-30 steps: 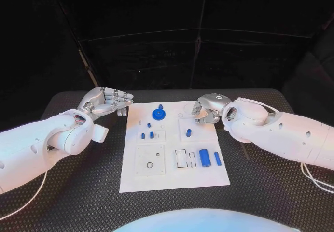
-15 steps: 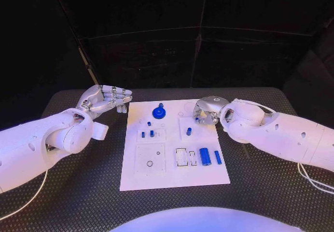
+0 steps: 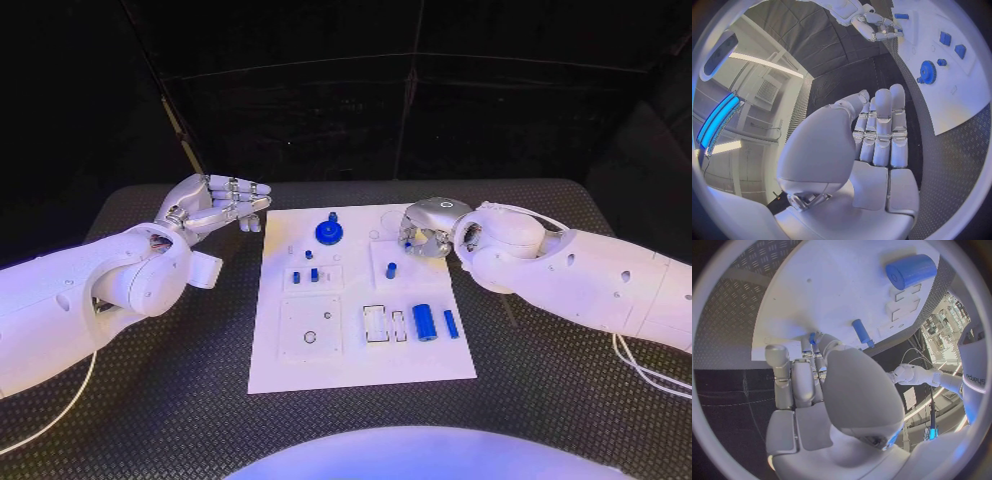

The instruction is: Assemble the parts on the task board

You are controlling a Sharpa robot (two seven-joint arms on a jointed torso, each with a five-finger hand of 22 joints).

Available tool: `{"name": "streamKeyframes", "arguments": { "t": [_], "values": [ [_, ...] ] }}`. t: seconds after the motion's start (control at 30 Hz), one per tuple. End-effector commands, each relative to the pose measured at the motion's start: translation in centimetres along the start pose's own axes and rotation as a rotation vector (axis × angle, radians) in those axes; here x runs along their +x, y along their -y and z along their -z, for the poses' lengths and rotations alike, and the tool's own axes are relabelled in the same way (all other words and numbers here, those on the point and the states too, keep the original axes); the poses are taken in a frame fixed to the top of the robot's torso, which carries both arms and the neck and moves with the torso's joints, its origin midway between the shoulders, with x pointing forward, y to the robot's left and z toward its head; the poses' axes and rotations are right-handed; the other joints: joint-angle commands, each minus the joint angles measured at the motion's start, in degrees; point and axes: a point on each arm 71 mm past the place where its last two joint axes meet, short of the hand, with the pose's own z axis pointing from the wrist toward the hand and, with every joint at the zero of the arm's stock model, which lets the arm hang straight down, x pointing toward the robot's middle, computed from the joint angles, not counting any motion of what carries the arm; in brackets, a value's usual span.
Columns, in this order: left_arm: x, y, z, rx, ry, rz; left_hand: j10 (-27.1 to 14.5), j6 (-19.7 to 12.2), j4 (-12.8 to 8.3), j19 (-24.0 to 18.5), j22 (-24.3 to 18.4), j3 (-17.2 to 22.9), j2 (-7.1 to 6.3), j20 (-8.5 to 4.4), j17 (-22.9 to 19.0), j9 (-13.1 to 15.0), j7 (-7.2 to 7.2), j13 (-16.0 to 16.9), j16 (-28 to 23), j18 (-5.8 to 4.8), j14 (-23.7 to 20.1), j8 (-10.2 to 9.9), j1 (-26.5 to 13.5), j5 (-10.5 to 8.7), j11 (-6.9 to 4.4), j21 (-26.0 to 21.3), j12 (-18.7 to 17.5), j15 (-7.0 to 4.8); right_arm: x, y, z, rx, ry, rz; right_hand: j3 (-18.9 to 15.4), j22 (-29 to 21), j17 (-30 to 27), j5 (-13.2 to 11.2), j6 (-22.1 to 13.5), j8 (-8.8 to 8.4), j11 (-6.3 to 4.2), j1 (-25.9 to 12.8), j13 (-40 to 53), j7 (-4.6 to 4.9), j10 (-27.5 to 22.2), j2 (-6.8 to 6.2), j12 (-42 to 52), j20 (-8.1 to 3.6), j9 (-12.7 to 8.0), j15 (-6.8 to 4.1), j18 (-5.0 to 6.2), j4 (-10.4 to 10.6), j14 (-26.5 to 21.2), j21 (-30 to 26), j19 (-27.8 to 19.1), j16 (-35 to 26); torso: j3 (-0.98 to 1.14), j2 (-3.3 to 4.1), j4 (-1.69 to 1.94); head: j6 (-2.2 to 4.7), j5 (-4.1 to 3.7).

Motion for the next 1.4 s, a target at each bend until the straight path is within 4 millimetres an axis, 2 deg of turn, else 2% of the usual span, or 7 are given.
{"name": "streamKeyframes", "arguments": {
  "t": [0.03,0.23,0.37,0.53,1.0,1.1,1.4],
  "values": [
    [0.0,0.2,0.0,0.017,0.001,0.009,-0.48,0.03,-0.49,-0.36,-0.1,0.03,0.19,0.07,-0.11,-0.06,0.35,-0.06,-0.2,0.72,-0.34,-0.33,-0.56,-0.01,0.01,-0.23,0.36,-0.05,0.6,0.1,0.0,0.017,-0.041,0.029,1.26,0.19,0.09,0.1,0.55,-0.45,-0.05,-0.33,-0.22,0.11,0.49,-0.37,-0.42,-0.18,-0.04,-0.29,-0.6,-0.57,2.32,0.32,-0.07,0.27,0.0,0.01,0.02,-0.11,0.03],
    [-0.1,0.1,0.0,0.012,0.0,0.009,-0.56,-0.03,-0.55,-0.39,-0.15,0.04,0.19,0.08,-0.17,-0.08,0.38,-0.08,-0.28,0.72,-0.39,-0.36,-0.53,0.0,0.04,-0.3,0.37,-0.03,0.4,-0.1,0.1,0.019,0.014,0.047,4.39,1.61,0.21,0.58,1.26,-0.47,-0.1,0.0,-0.34,0.19,1.51,-0.34,-0.64,-0.35,0.04,-0.45,-0.77,-2.68,2.38,1.42,0.44,0.49,0.01,-0.06,-0.02,-0.22,0.04],
    [-0.2,0.1,0.0,0.01,0.0,0.009,-0.64,-0.08,-0.62,-0.42,-0.2,0.06,0.2,0.09,-0.23,-0.09,0.4,-0.09,-0.37,0.72,-0.44,-0.39,-0.49,0.0,0.06,-0.37,0.39,-0.02,-0.1,-0.6,0.3,0.003,0.073,0.04,6.61,2.71,-0.4,1.09,1.59,-0.6,-0.11,-0.65,-0.35,0.23,2.08,-0.73,-0.87,-0.43,0.04,-0.45,-0.92,-4.04,2.35,2.36,0.78,0.24,0.05,-0.06,-0.02,-0.27,0.1],
    [-0.3,0.1,0.0,0.009,0.0,0.009,-0.64,-0.08,-0.62,-0.42,-0.2,0.06,0.2,0.09,-0.23,-0.09,0.4,-0.09,-0.37,0.72,-0.44,-0.39,-0.49,0.0,0.06,-0.37,0.39,-0.02,-0.9,-1.5,1.0,-0.028,0.139,0.026,8.56,3.41,-0.44,1.24,1.72,-0.85,-0.1,-2.07,-0.36,0.3,2.33,-1.36,-1.27,-0.39,0.01,-0.41,-0.99,-5.32,2.39,3.04,0.76,0.4,0.0,-0.19,-0.02,-0.25,0.18],
    [-0.3,0.0,0.0,0.007,0.002,0.008,-0.82,-0.22,-0.77,-0.49,-0.3,0.09,0.24,0.11,-0.37,-0.11,0.51,-0.11,-0.58,0.72,-0.54,-0.47,-0.43,0.0,0.13,-0.53,0.44,0.02,-2.8,-4.4,3.1,-0.121,0.242,-0.021,9.71,4.07,-0.37,1.24,1.82,-1.03,-0.07,-3.36,-0.34,0.31,2.46,-1.78,-1.55,-0.34,0.01,-0.38,-1.07,-6.16,2.43,3.58,0.87,0.61,-0.05,-0.06,0.01,0.1,0.35],
    [-0.2,0.0,0.0,0.007,0.001,0.009,-0.82,-0.22,-0.77,-0.49,-0.3,0.09,0.24,0.11,-0.37,-0.11,0.51,-0.11,-0.58,0.72,-0.54,-0.47,-0.43,0.0,0.13,-0.53,0.44,0.02,-3.0,-5.4,3.3,-0.148,0.248,-0.039,9.78,4.11,-0.32,1.23,1.84,-1.03,-0.07,-3.47,-0.33,0.31,2.49,-1.83,-1.57,-0.33,0.01,-0.38,-1.07,-6.23,2.44,3.62,0.87,0.66,-0.08,-0.03,0.02,0.1,0.62],
    [0.2,0.0,-0.2,0.009,-0.009,0.014,-0.82,-0.22,-0.77,-0.49,-0.3,0.09,0.24,0.11,-0.37,-0.11,0.51,-0.11,-0.58,0.72,-0.54,-0.47,-0.43,0.0,0.13,-0.53,0.44,0.02,-3.5,-9.7,3.1,-0.264,0.253,-0.107,9.96,4.13,-0.34,1.22,1.86,-1.07,-0.06,-3.75,-0.33,0.33,2.5,-1.91,-1.63,-0.32,0.02,-0.37,-1.07,-6.37,2.44,3.67,0.84,0.69,-0.1,0.03,0.14,-0.49,2.8]
  ]
}}
